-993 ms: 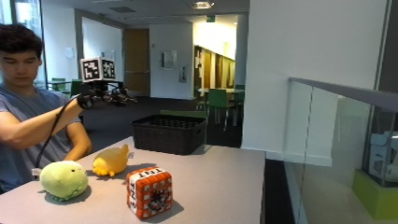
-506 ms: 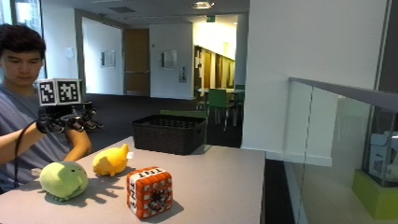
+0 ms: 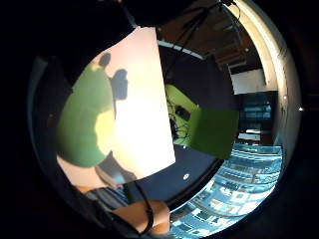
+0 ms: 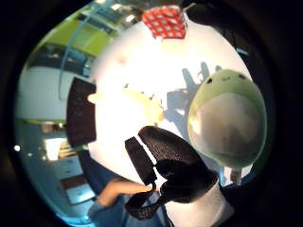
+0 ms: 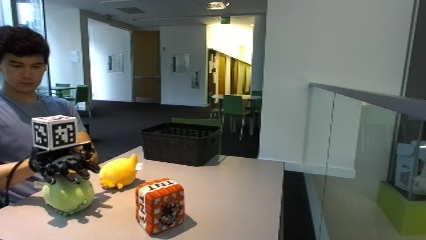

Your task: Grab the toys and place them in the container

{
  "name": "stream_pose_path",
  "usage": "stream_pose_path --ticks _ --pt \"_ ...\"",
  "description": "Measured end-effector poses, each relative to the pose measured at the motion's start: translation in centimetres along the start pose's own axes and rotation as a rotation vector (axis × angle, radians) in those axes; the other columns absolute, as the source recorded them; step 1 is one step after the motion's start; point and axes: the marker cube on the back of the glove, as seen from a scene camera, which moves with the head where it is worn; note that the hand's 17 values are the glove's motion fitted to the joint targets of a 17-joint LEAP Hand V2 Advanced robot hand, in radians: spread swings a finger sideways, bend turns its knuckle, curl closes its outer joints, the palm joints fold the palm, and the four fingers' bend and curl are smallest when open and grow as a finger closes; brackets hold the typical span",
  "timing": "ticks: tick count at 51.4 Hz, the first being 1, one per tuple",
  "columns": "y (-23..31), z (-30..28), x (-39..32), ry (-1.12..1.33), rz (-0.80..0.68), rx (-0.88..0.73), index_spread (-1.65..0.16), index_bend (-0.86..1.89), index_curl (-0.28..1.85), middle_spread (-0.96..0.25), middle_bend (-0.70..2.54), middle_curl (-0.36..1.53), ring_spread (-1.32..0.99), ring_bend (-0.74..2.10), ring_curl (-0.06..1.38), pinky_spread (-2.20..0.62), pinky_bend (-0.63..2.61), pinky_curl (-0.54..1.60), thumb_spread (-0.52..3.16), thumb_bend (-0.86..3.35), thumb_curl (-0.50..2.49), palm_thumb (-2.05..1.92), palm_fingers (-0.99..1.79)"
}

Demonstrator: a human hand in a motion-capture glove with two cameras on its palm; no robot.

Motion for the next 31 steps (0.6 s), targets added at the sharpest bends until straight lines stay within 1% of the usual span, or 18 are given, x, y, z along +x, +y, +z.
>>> stream_pose_path --ticks 11,17,22,24,26,28,29,30,31 --pt "-0.3 3.8 0.8 -0.028 0.004 -0.048 -0.35 0.15 0.34 -0.06 0.18 0.34 -0.03 0.31 0.24 0.06 0.76 0.36 1.13 -0.07 0.15 -0.09 0.00" --pt "0.0 6.3 0.9 -0.039 0.007 -0.091 -0.35 0.15 0.33 -0.05 0.11 0.30 -0.01 0.22 0.23 0.06 0.98 0.41 1.10 -0.06 0.16 -0.08 -0.06" --pt "1.0 7.6 0.8 -0.029 0.017 -0.047 -0.35 0.14 0.33 -0.04 0.10 0.27 0.00 0.21 0.23 0.05 1.12 0.44 1.09 -0.05 0.17 -0.06 -0.07" --pt "1.2 7.7 0.8 -0.020 0.021 -0.027 -0.35 0.12 0.31 -0.03 0.08 0.26 0.00 0.30 0.25 0.03 1.17 0.45 1.09 -0.05 0.18 -0.05 -0.04" --pt "1.4 7.8 0.7 -0.014 0.026 0.005 -0.35 0.08 0.29 -0.03 0.06 0.23 -0.01 0.48 0.29 -0.02 1.21 0.45 1.11 -0.04 0.18 -0.04 0.04" --pt "1.6 7.8 0.5 -0.014 0.028 0.044 -0.36 0.07 0.27 -0.03 0.10 0.23 -0.04 0.66 0.33 -0.09 1.21 0.44 1.14 -0.01 0.20 0.00 0.18" --pt "1.7 7.7 0.5 -0.017 0.029 0.061 -0.36 0.08 0.26 -0.03 0.11 0.22 -0.06 0.70 0.33 -0.11 1.21 0.44 1.15 -0.01 0.20 0.01 0.18" --pt "1.7 7.7 0.4 -0.021 0.028 0.078 -0.36 0.08 0.25 -0.03 0.13 0.22 -0.08 0.78 0.36 -0.13 1.21 0.44 1.17 0.00 0.21 0.03 0.24" --pt "1.7 7.6 0.3 -0.025 0.028 0.093 -0.37 0.06 0.24 -0.04 0.19 0.24 -0.12 0.86 0.38 -0.17 1.22 0.43 1.20 0.03 0.22 0.07 0.39"
